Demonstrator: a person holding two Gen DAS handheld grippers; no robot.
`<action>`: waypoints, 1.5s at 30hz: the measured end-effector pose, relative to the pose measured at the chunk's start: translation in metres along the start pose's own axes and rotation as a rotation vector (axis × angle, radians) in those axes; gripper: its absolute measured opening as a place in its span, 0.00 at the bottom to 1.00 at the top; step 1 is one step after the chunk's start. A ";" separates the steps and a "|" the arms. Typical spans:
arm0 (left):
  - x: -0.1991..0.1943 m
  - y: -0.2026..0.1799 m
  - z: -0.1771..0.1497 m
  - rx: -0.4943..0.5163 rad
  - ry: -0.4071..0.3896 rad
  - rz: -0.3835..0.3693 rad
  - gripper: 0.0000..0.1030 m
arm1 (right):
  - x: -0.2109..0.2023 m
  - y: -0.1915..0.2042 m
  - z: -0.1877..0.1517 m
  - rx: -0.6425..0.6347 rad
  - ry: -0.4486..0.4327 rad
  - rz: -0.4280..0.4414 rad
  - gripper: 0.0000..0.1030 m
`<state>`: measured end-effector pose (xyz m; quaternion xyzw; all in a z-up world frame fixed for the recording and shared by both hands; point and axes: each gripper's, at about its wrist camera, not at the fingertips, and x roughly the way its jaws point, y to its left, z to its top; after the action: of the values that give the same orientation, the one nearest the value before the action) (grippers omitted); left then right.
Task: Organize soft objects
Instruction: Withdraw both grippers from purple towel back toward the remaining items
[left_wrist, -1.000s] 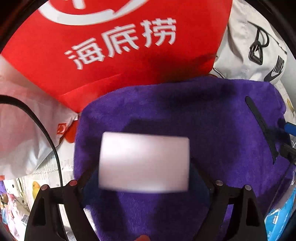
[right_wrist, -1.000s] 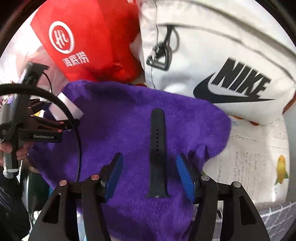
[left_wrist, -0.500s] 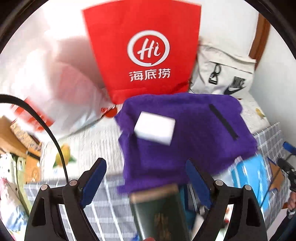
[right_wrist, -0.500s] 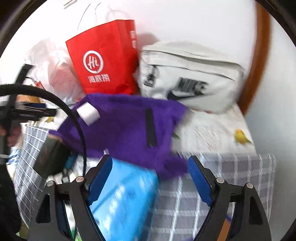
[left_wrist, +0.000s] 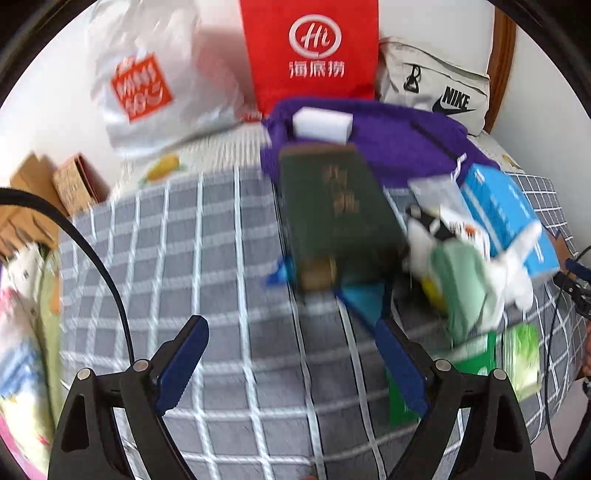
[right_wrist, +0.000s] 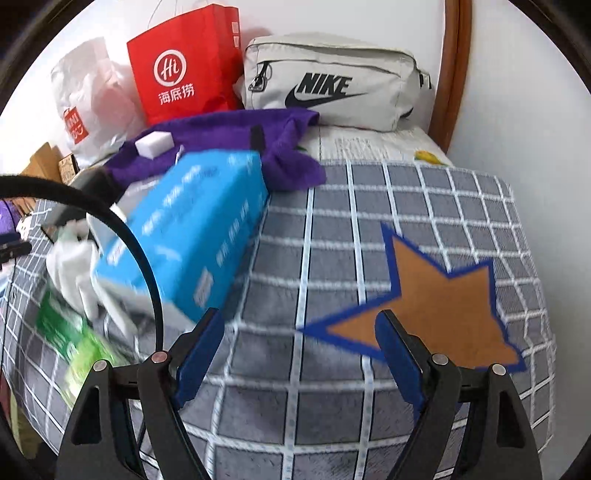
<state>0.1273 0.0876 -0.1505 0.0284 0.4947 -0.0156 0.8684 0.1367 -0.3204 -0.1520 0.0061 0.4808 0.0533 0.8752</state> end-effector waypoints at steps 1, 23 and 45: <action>0.002 0.001 -0.008 -0.009 -0.011 -0.011 0.89 | 0.003 -0.001 -0.005 -0.001 -0.003 0.015 0.81; 0.051 0.006 -0.029 -0.025 -0.098 0.006 1.00 | 0.046 0.005 0.003 -0.008 0.014 -0.036 1.00; 0.029 -0.002 -0.039 -0.005 -0.102 0.007 0.99 | 0.029 0.009 0.001 0.000 0.045 -0.073 0.96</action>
<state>0.1087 0.0885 -0.1957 0.0271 0.4496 -0.0127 0.8927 0.1524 -0.3084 -0.1749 -0.0129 0.5003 0.0215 0.8655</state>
